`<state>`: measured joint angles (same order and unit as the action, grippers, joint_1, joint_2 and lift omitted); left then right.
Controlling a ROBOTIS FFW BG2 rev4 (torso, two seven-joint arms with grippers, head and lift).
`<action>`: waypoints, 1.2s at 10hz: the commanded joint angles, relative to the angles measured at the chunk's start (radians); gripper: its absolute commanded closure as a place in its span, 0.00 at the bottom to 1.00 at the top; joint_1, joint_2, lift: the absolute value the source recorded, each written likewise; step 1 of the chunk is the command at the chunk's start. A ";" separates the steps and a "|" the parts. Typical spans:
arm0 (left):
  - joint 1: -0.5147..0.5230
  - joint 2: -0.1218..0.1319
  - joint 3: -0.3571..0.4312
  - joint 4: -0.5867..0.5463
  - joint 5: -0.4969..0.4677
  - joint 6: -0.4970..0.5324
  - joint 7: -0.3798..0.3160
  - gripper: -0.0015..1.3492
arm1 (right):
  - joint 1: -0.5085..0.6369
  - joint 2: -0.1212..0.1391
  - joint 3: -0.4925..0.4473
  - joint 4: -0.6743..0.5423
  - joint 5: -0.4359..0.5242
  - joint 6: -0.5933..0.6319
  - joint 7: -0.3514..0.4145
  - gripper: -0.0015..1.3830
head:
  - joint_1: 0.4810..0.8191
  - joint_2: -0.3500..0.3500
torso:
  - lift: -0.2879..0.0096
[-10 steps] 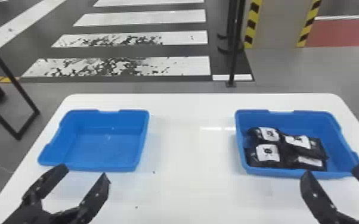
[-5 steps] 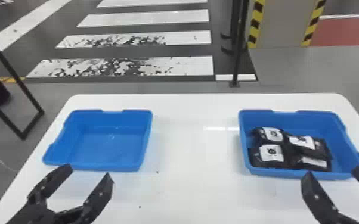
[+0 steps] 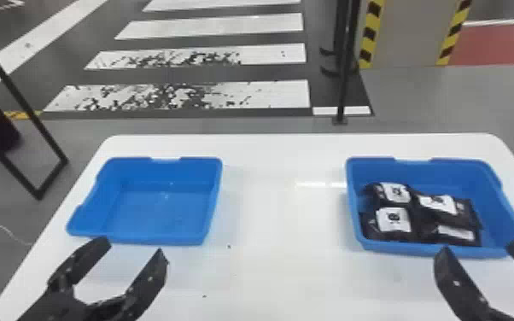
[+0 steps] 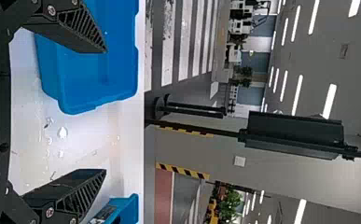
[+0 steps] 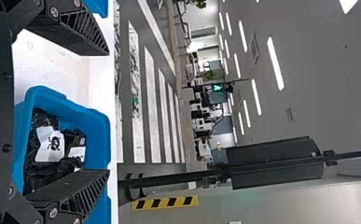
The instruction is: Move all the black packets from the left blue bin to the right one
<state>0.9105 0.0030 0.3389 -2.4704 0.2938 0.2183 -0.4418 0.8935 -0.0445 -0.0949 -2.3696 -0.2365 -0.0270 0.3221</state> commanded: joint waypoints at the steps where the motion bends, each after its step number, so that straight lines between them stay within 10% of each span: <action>1: 0.002 -0.006 0.000 0.000 0.003 0.000 0.000 0.10 | 0.002 0.000 0.001 0.002 -0.005 0.000 0.000 0.10 | 0.63 0.67 | 0.50; 12: 0.007 -0.006 0.012 0.000 0.011 -0.007 0.000 0.10 | 0.012 0.000 0.003 -0.002 -0.025 0.000 0.000 0.10 | 0.63 0.69 | 0.50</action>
<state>0.9179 0.0030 0.3489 -2.4703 0.3048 0.2104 -0.4418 0.9056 -0.0446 -0.0917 -2.3721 -0.2610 -0.0270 0.3221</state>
